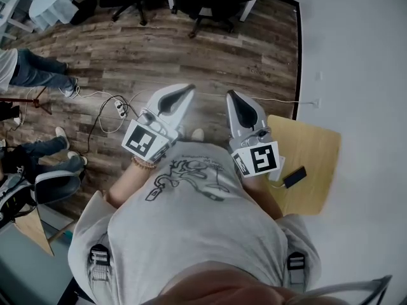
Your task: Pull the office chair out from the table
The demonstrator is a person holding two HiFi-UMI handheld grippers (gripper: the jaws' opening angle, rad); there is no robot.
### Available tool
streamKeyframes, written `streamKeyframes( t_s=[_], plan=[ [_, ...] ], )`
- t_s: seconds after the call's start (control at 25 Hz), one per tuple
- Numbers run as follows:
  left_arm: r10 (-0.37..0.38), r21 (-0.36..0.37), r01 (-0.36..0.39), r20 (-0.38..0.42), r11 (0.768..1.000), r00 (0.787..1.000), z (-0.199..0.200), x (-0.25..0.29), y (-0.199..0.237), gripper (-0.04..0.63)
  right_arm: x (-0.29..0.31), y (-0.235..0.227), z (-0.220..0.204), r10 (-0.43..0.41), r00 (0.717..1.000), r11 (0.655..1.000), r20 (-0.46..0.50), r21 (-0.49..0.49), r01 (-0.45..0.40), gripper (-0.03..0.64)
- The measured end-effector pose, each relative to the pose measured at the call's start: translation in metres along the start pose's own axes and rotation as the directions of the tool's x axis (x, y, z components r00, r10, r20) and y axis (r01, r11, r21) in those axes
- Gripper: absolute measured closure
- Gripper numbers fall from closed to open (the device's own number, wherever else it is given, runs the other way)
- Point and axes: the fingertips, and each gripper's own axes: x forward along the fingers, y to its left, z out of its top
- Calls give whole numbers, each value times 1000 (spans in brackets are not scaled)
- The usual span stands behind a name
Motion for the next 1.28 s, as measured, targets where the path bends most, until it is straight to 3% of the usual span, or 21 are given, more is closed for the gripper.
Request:
streamKeyframes(
  t_s=[0.32,0.52,0.92,1.28],
  plan=[
    [-1,5,0,17,1000,1000,-7,26,-7,595,-1,-25,-5,21,1000,1000,-5,-3,-21,611],
    [5,8,-5,27,1000,1000,-8,38,12,594,17,-37,-9,29,1000,1000,-4,-4,-29,611],
    [22,6,-22,-3,1000,1000,-13,99,110,594,113,-93,-16,21,1000,1000,-19,-22,-22,611],
    [-14,15,14,-11,1000,1000,6,171,234,585,242,-156,-6,-8,999,998,-45,-64,5,611]
  ],
)
